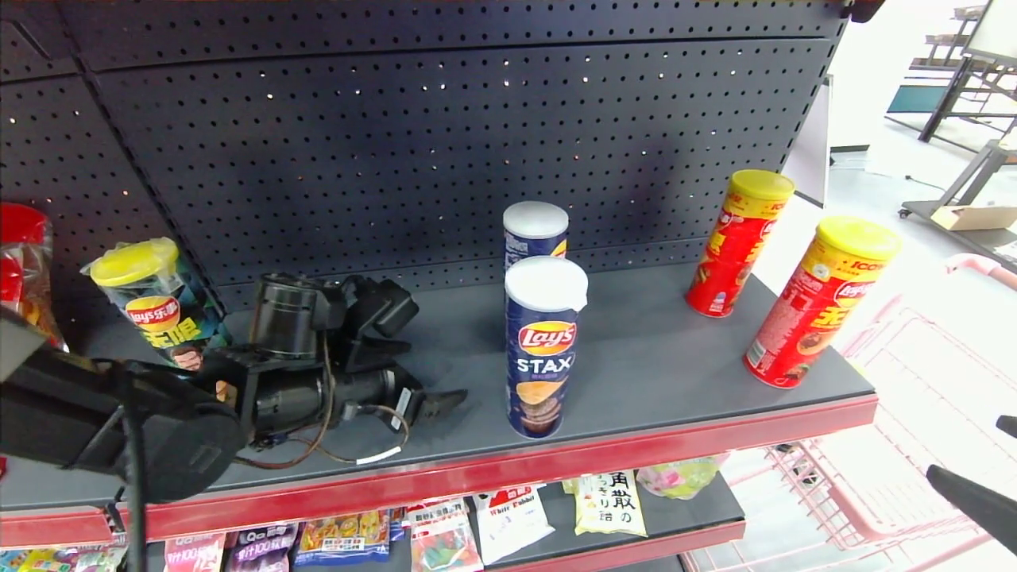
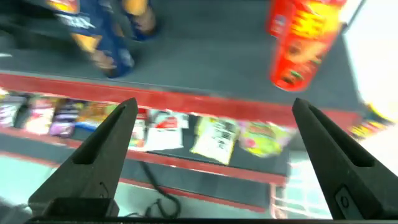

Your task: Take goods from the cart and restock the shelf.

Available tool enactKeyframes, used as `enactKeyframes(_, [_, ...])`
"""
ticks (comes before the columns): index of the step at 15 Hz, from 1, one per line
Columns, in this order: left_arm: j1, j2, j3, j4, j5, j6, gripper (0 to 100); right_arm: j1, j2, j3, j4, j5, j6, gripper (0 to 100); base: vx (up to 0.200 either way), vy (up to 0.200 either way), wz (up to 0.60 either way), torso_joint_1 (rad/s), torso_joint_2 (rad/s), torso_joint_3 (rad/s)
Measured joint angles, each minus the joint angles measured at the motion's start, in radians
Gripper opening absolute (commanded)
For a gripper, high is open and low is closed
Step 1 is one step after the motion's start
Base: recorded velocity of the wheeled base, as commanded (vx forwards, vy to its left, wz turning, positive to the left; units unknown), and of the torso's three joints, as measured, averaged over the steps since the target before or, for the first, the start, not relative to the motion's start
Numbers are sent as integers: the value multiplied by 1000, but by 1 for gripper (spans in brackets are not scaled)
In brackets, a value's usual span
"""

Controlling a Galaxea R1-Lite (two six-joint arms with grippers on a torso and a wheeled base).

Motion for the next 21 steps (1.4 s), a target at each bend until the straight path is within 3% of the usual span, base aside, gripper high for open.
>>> enactKeyframes(2, [30,-144,72,53,17,1,100,-29,-36,11,81,-104,-16,100,0,0,0,0,0,0])
enactKeyframes(4, [70,-359,131,196,56,1,100,-58,-93,19,101,-138,-20,100,0,0,0,0,0,0])
enactKeyframes(8, [149,-848,180,635,169,0,100,-189,-154,28,107,-227,-22,100,0,0,0,0,0,0])
enactKeyframes(10, [188,-1121,195,872,254,-2,100,-258,-202,38,142,-237,-62,100,0,0,0,0,0,0])
enactKeyframes(12, [217,-1347,227,1012,323,-4,100,-290,-276,77,182,-226,-147,100,0,0,0,0,0,0])
enactKeyframes(15, [243,-1596,326,1067,396,-4,100,-294,-381,136,266,-205,-201,100,0,0,0,0,0,0])
enactKeyframes(21, [243,-1713,350,1061,411,40,100,-287,-441,150,271,-203,-214,100,0,0,0,0,0,0])
